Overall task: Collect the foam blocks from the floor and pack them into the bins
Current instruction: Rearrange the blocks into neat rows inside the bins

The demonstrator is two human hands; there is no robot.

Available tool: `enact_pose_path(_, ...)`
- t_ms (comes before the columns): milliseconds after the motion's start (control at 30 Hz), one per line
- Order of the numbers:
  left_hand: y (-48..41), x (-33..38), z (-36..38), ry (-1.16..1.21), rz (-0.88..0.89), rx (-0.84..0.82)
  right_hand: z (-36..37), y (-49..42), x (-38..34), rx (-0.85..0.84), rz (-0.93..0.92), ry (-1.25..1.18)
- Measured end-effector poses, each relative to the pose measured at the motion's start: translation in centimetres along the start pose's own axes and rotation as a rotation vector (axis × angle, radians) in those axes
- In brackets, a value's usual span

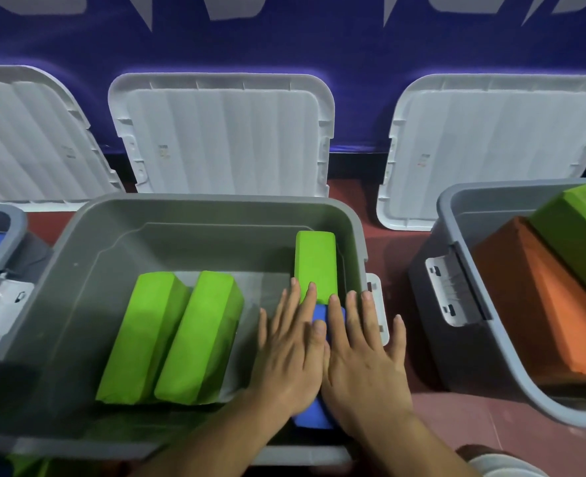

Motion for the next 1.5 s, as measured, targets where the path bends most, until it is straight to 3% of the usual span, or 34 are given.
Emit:
enact_pose_path(267,-0.1,-0.6,0.4,-0.015,-0.027,-0.045,-0.5,-0.2,-0.9,0.065,-0.13,0.098)
enact_pose_path(567,-0.3,-0.6,0.5,-0.018,-0.006,-0.045,-0.4,-0.1,-0.9,0.023,-0.165,0.119)
enact_pose_path(667,-0.6,-1.1,1.0,-0.041,-0.009,-0.046,-0.1,-0.5,-1.0,-0.128,-0.122,0.192)
enact_pose_path(767,-1.3,-1.5,1.8,-0.046,-0.004,-0.06,-0.6,-1.2,-1.7,-0.211,-0.133,0.428)
enact_pose_path(867,-1.5,-1.4,2.0,-0.068,-0.005,-0.071,-0.5,-1.5,-1.6,-0.384,-0.09,0.407)
enact_pose_path(1100,-1.7,-1.9,2.0,-0.013,-0.017,-0.088,0.0,-1.6,-1.6,-0.344,-0.116,0.422)
enact_pose_path(1167,-1.4,-2.4,1.5,0.095,0.009,-0.085,-0.5,-1.9,-1.7,-0.204,-0.117,0.271)
enact_pose_path(1233,-1.2,-3.5,0.1,0.175,0.05,-0.026,-0.7,-1.8,-1.6,-0.169,-0.094,0.081)
enact_pose_path(1367,-0.3,-6.1,-4.0,0.125,0.054,0.164,-1.9,-2.1,-2.5,-0.065,-0.047,0.077)
enact_pose_path(1500,-0.1,-8.2,-6.8,0.092,-0.055,0.176,-3.9,-3.0,-5.3,-0.096,-0.075,0.146)
Point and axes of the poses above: each hand's wrist, its own y-axis away from the middle knuckle, its own z-axis out of the palm, x = y × z, the point moved 6 cm from there along -y, towards the middle knuckle, and after that the axes turned 11 degrees about -x, right-handed, at the moved point
